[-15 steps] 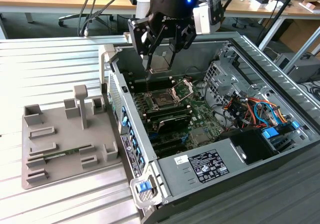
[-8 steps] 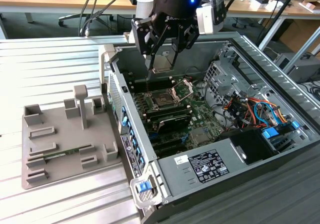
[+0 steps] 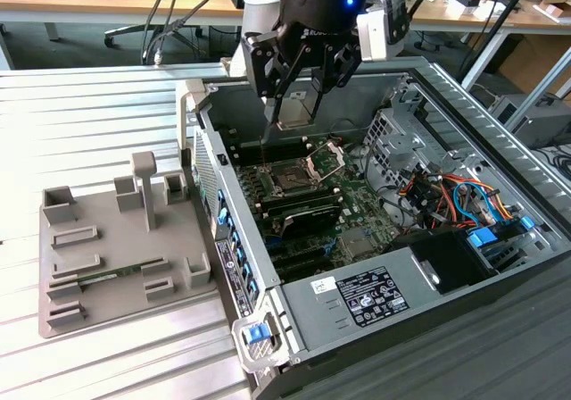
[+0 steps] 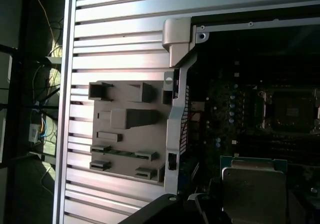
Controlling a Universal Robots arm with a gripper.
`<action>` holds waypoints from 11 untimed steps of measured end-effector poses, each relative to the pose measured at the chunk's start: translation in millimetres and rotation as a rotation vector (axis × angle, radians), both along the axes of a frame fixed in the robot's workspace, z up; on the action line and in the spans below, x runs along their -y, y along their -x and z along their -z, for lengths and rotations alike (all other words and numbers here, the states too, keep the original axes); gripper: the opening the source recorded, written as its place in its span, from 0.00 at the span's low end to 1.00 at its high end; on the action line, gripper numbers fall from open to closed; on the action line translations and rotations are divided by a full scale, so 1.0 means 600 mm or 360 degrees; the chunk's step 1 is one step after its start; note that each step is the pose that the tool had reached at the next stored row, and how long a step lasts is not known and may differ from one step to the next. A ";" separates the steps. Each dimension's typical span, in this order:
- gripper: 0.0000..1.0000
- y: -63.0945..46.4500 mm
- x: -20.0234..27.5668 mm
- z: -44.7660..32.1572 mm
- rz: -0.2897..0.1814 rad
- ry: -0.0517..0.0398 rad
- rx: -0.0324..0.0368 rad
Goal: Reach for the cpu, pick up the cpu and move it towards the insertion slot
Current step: 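Pick up the cpu and move it towards the insertion slot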
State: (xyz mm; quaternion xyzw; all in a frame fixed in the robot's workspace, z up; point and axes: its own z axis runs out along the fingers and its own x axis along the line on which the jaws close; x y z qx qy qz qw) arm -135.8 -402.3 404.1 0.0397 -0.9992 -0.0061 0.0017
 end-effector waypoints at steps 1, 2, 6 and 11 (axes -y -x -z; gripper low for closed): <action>0.55 -0.009 0.0000 0.000 0.0000 0.0000 0.0000; 0.55 -0.016 0.0000 0.000 0.0000 0.0000 0.0000; 0.55 -0.038 0.0000 0.000 0.0000 0.0000 0.0000; 0.55 -0.050 0.0000 0.000 0.0000 0.0000 0.0000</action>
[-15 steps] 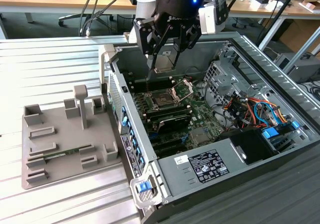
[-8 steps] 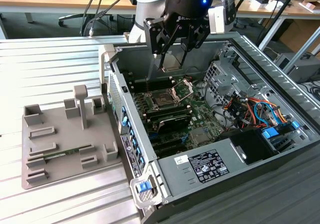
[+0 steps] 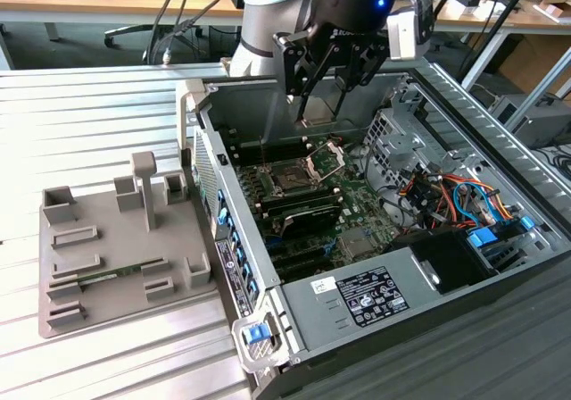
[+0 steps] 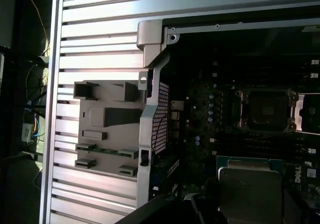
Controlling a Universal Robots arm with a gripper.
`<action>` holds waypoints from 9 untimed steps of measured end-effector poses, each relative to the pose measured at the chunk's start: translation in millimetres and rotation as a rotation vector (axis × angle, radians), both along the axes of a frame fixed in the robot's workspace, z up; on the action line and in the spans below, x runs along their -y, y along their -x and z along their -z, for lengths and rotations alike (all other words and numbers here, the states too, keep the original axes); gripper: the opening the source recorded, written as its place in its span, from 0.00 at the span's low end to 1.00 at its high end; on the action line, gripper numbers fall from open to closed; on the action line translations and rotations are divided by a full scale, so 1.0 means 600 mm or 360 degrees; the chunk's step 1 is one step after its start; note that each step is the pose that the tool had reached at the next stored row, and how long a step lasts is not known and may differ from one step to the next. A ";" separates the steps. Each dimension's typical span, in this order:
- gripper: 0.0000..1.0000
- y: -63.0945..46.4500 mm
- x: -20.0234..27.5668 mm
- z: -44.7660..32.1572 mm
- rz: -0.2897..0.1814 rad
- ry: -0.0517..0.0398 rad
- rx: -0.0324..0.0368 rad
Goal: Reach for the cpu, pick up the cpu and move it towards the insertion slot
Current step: 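Pick up the cpu and move it towards the insertion slot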
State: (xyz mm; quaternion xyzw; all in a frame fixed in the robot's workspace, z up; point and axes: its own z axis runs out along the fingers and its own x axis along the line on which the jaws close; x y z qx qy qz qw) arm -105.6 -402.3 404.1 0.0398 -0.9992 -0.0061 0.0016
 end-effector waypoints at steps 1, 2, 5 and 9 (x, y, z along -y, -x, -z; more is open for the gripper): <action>0.55 -0.001 0.0000 0.000 0.0000 0.0000 0.0000; 0.55 -0.003 0.0000 0.000 0.0000 0.0000 0.0000; 0.55 -0.007 0.0000 0.000 0.0000 0.0000 0.0000; 0.55 -0.014 0.0000 0.000 0.0000 0.0000 0.0000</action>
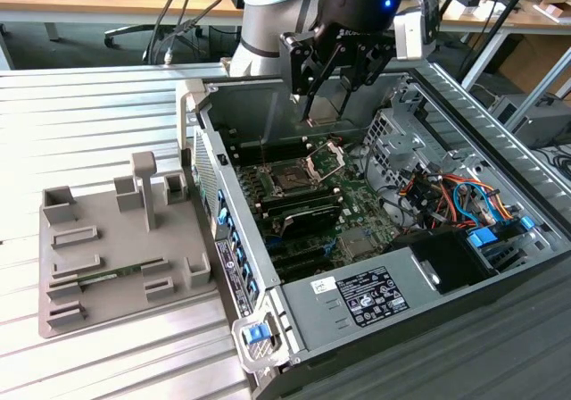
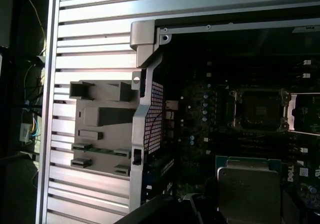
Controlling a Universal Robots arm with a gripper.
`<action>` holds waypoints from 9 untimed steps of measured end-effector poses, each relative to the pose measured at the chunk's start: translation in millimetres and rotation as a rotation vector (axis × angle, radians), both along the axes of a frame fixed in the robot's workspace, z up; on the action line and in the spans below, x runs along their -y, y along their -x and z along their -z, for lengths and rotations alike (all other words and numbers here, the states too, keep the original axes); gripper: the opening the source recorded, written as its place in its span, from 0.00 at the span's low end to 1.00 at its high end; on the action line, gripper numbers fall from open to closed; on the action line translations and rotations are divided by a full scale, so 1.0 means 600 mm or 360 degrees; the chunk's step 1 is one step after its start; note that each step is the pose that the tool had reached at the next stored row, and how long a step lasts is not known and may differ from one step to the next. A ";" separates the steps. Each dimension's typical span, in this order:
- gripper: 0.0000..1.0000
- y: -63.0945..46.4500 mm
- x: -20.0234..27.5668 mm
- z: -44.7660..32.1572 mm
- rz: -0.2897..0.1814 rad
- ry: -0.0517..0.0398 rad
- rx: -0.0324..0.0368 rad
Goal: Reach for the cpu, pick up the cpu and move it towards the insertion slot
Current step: 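Pick up the cpu and move it towards the insertion slot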
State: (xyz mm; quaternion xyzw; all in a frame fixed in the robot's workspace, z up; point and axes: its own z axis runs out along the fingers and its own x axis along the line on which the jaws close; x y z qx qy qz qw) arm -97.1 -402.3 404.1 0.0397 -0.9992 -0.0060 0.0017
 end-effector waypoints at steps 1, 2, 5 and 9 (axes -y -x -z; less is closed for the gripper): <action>0.55 -0.002 0.0000 0.000 0.0000 0.0000 0.0000; 0.55 -0.004 0.0000 0.000 0.0000 0.0000 0.0000; 0.55 -0.008 0.0000 0.000 0.0000 0.0000 0.0000; 0.55 -0.012 0.0000 0.000 0.0000 0.0000 0.0000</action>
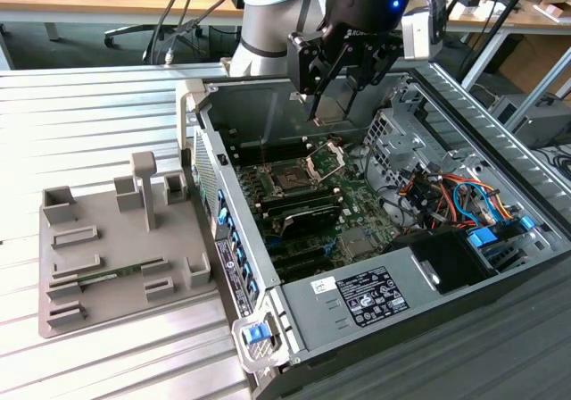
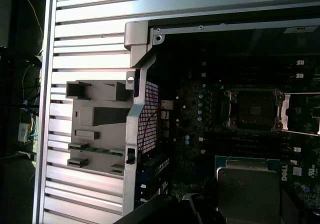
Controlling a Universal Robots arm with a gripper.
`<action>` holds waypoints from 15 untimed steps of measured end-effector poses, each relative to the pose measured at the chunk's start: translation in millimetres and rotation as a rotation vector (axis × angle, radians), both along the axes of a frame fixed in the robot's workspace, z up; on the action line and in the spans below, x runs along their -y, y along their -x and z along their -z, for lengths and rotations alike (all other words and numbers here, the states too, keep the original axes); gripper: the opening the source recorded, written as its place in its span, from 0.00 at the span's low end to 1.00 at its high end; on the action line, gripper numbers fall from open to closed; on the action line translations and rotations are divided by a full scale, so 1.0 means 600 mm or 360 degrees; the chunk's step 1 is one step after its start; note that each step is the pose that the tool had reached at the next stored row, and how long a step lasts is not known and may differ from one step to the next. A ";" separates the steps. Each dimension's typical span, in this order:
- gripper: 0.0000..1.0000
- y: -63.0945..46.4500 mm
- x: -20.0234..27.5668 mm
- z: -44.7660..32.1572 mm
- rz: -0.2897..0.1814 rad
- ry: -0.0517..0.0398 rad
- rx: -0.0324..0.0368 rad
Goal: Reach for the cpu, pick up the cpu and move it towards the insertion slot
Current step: 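Pick up the cpu and move it towards the insertion slot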
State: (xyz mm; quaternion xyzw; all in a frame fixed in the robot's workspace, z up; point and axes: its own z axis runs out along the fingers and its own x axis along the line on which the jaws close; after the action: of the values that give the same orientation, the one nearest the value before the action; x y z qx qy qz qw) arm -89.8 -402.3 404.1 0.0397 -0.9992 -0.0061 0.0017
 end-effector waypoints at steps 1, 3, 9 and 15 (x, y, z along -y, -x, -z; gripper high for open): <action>0.55 -0.001 0.0000 0.000 0.0000 0.0000 0.0000; 0.55 -0.003 0.0000 0.000 0.0000 0.0000 0.0000; 0.55 -0.010 0.0000 0.000 0.0000 0.0000 0.0000; 0.55 -0.015 0.0000 0.000 0.0000 0.0000 0.0000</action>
State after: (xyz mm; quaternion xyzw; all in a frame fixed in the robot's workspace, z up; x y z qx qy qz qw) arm -80.9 -402.3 404.1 0.0398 -0.9992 -0.0061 0.0017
